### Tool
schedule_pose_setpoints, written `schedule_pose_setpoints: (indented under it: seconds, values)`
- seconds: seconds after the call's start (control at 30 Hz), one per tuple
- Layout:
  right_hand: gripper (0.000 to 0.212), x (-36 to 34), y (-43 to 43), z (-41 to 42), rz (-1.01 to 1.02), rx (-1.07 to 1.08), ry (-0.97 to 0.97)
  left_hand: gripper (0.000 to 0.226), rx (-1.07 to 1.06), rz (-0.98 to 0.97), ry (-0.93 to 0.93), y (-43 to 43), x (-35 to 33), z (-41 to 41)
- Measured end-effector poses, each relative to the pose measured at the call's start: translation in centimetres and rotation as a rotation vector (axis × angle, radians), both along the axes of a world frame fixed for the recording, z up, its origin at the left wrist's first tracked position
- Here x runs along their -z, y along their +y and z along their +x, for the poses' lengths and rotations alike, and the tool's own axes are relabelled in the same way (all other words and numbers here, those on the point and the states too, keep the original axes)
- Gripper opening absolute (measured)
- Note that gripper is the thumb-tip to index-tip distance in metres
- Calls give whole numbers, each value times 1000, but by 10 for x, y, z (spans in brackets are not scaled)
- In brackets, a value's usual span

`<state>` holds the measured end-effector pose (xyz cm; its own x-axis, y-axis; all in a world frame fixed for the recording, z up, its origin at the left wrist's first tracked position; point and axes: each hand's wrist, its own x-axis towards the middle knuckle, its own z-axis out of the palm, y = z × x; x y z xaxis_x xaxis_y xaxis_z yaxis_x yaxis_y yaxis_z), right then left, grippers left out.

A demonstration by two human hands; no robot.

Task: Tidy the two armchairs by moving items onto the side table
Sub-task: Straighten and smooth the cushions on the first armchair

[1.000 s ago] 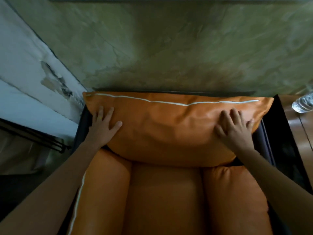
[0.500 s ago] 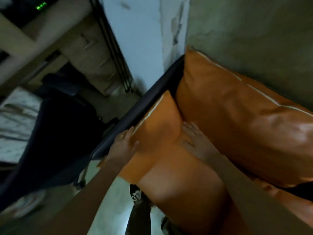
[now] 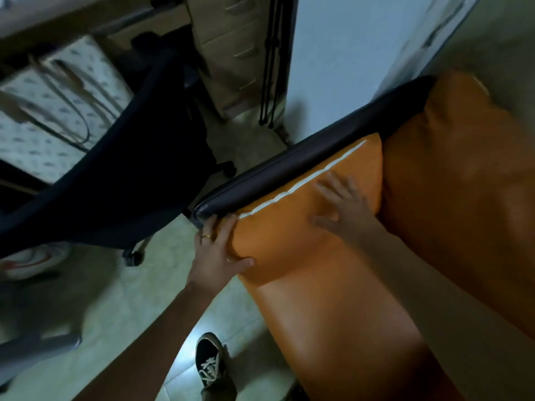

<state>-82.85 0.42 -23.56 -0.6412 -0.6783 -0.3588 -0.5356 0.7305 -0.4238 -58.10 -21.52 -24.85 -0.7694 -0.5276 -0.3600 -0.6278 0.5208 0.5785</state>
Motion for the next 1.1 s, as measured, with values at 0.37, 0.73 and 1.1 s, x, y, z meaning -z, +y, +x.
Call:
schedule_pose_setpoints:
  seconds: [0.37,0.73,1.1]
  values:
    - [82,53,11,-30,-105,-26,7,94,-195,9,166,31,31,-33]
    - [76,24,0,-28,-28,-33,129,84,-53,-292,-187,46,-19,-45]
    - [71,89,14,-72,-205,18,370,92,153,-636,-35,52,59,-63]
